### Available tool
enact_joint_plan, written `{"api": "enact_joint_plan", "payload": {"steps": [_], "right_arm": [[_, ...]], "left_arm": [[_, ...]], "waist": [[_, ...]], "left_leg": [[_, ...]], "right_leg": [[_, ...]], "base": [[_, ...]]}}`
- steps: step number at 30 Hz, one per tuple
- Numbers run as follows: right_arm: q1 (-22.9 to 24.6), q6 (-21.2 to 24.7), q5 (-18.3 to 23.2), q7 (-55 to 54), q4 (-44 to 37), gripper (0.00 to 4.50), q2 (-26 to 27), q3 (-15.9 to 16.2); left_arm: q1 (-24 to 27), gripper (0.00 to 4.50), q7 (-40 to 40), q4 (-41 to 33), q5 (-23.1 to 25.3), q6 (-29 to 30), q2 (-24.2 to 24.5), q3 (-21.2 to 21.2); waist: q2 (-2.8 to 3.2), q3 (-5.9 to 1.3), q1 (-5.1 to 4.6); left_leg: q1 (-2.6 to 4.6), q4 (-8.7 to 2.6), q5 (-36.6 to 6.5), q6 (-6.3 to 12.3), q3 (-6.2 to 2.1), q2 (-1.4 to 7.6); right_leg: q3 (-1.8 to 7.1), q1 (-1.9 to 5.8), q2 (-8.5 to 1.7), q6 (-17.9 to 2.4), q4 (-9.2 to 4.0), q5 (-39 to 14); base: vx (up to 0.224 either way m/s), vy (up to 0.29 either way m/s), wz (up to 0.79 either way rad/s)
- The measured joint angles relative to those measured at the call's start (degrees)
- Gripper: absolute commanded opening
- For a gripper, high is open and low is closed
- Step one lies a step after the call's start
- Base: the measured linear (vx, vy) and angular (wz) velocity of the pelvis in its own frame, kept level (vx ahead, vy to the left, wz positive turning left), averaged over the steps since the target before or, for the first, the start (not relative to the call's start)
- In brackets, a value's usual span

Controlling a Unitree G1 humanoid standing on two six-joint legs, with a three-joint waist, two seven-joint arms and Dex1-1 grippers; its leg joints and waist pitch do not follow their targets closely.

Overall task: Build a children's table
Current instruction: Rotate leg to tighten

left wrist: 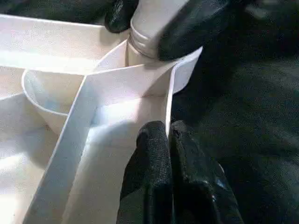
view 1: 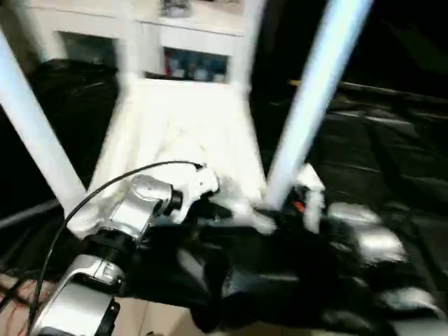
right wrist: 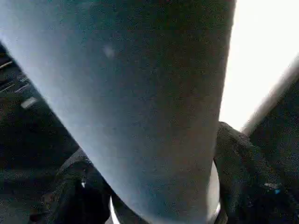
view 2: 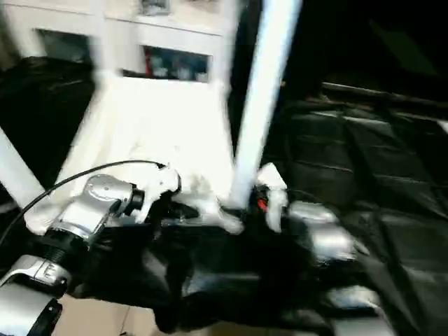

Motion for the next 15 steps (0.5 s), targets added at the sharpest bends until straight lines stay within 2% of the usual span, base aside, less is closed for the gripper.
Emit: {"api": "enact_joint_plan", "payload": {"steps": [4,9,11,15], "right_arm": [[-1.9,-1.4,-0.4,-8.9,3.1,2.59,3.2,-1.4],[-4.2,-3.3,-2.1,-18.7,6.6,2.59,6.7,-2.4],[-4.6,-4.8,-2.3,-19.2,7.7,3.29,6.9,-2.4],[-4.8,-6.4,-2.5,-19.1,8.9,3.51,6.9,-2.5]], "left_arm": [[0.4,0.00,4.0,-1.6,1.1,2.2,-1.3,0.4],[0.8,0.00,8.3,-3.2,1.9,4.6,-2.4,0.6],[0.8,0.00,8.9,-3.6,2.2,5.1,-2.8,0.6],[0.8,0.00,9.5,-3.8,2.5,5.1,-3.3,0.6]], "waist": [[-0.16,-0.10,-1.15],[-0.29,-0.19,-1.69],[-0.28,-0.20,-1.62],[-0.26,-0.20,-1.50]], "left_leg": [[0.02,0.04,0.0,0.00,-0.01,-0.01],[0.12,0.04,0.0,-0.01,-0.06,0.00],[0.11,0.03,0.0,-0.02,-0.04,-0.01],[0.08,-0.03,0.0,-0.02,-0.03,-0.02]], "right_leg": [[0.02,-0.03,0.00,0.0,-0.02,0.0],[0.01,-0.05,0.04,0.0,-0.02,0.0],[0.04,-0.05,0.04,0.0,-0.02,0.0],[0.03,-0.06,0.04,-0.2,-0.03,0.1]], "base": [[0.000,0.000,0.00],[0.000,0.000,0.00],[0.000,0.000,0.00],[0.000,0.000,0.00]]}}
